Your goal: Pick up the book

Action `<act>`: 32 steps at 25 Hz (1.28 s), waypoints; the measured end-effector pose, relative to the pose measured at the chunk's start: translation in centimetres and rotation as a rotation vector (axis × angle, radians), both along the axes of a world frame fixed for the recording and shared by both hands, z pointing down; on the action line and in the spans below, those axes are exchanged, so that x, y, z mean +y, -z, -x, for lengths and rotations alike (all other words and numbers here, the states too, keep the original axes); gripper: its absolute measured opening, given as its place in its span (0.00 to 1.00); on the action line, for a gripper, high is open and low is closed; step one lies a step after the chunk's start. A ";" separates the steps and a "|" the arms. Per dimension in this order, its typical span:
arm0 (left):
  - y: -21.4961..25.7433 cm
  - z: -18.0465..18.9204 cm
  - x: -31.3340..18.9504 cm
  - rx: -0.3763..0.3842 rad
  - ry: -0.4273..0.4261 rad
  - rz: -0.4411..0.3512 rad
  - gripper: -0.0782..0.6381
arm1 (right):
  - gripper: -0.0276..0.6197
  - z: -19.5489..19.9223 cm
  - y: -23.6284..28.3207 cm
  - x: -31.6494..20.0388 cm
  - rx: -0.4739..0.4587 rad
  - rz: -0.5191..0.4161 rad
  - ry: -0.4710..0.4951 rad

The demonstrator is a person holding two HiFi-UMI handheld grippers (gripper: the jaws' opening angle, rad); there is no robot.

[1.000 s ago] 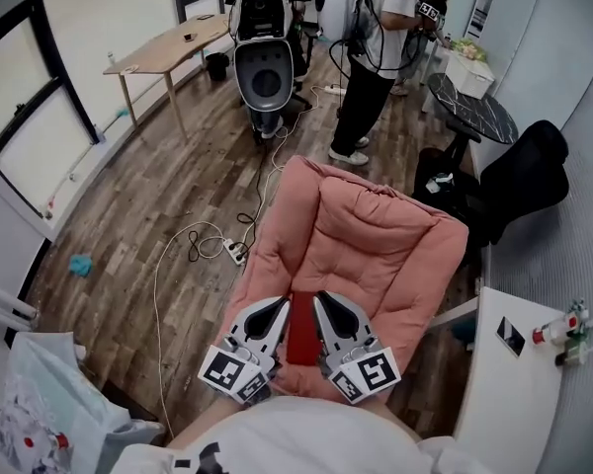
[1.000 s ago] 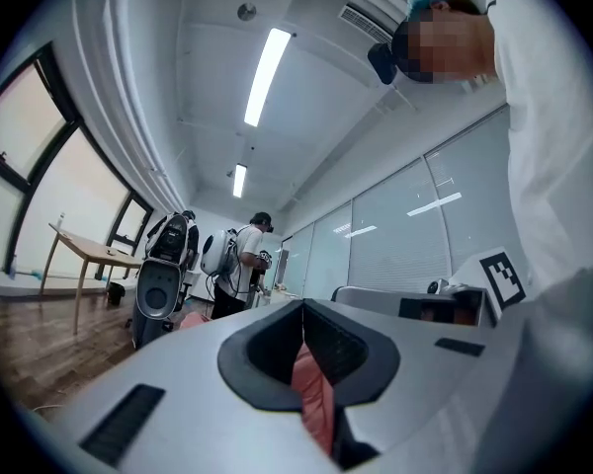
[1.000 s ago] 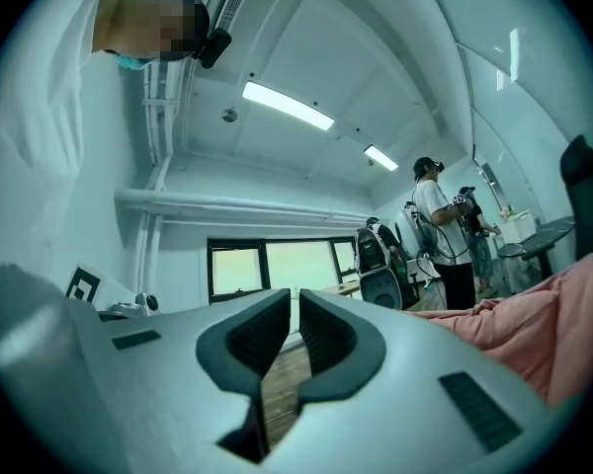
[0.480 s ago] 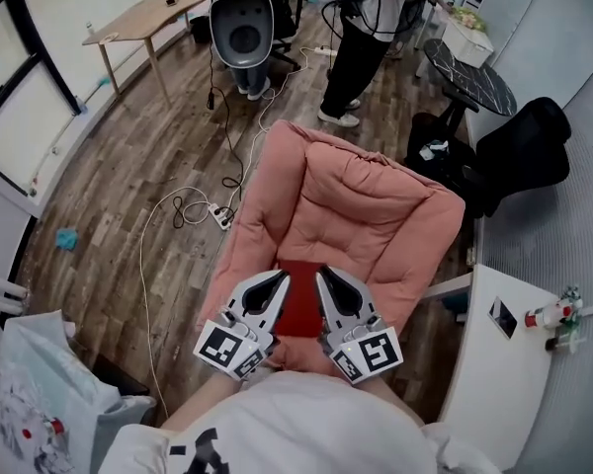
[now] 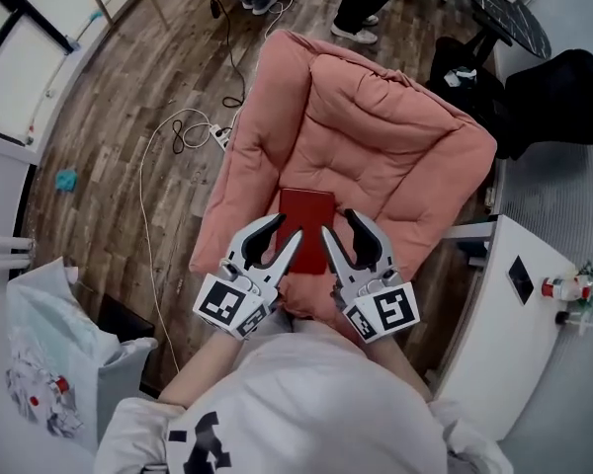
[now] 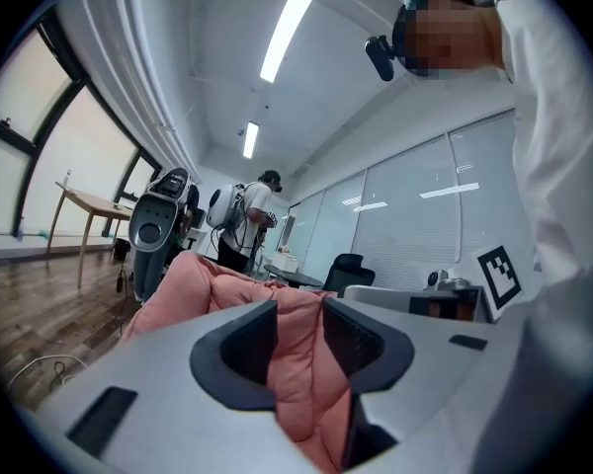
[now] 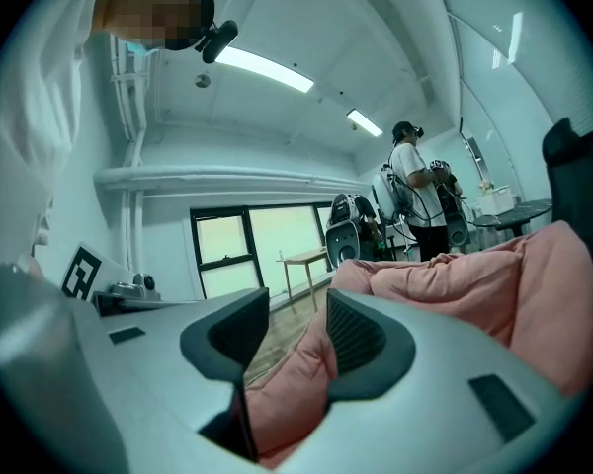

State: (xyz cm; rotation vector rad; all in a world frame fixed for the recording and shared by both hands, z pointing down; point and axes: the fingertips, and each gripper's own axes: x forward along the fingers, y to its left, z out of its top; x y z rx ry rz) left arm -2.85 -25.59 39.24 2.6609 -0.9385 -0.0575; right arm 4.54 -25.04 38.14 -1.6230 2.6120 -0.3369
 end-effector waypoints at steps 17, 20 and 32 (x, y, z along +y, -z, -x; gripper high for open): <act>-9.2 -0.2 -1.3 -0.066 0.054 0.154 0.36 | 0.36 -2.1 -8.2 -1.4 0.012 0.137 -0.050; -10.7 0.1 -1.3 -0.073 0.066 0.178 0.36 | 0.37 -1.9 -9.8 -1.5 0.005 0.162 -0.057; -17.0 1.0 -1.8 -0.094 0.099 0.246 0.39 | 0.39 -1.9 -16.2 -1.3 0.008 0.247 -0.078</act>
